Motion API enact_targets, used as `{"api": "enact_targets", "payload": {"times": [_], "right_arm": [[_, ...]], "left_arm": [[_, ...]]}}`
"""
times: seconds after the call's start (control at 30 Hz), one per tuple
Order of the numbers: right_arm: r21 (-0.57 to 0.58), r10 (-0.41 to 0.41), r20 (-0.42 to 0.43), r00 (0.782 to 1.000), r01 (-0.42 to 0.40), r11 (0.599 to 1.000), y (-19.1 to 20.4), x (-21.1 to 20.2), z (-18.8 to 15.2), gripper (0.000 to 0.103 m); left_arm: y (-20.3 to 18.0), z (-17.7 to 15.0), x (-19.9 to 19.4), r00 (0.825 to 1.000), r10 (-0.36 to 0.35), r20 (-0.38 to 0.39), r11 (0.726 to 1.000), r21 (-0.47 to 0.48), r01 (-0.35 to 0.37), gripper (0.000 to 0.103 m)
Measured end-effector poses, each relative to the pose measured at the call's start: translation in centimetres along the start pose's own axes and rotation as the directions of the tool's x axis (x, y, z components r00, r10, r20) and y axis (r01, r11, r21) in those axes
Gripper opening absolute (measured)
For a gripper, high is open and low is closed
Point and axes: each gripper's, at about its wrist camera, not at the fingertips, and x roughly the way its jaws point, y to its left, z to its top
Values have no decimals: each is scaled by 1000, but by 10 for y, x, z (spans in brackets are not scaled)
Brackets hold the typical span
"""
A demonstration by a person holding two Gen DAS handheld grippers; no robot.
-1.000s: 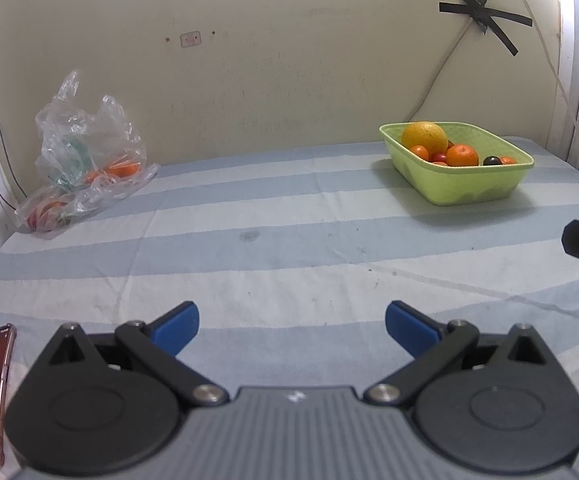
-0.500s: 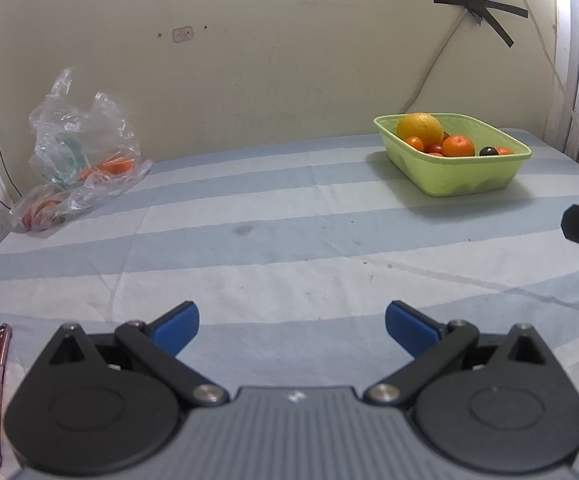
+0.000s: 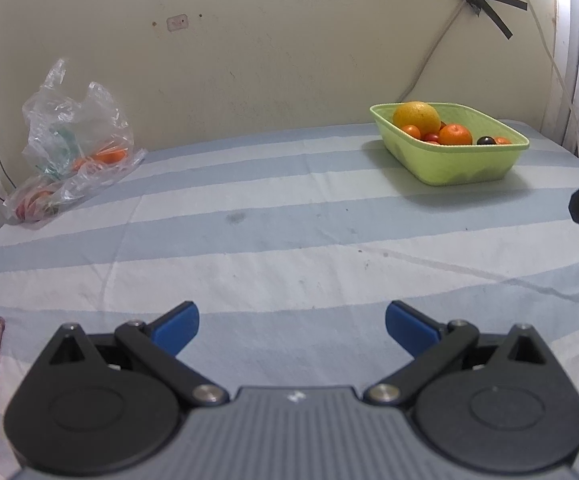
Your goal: Organize fruits
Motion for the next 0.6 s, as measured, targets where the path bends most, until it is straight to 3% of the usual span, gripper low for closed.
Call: {"api": "enact_targets", "payload": {"times": [0.6], "right_arm": [[0, 5, -2, 1000, -5, 1000, -1, 1, 0, 91]], "left_arm": [[-3, -4, 5, 1000, 7, -27, 1000, 5, -7, 103]]}}
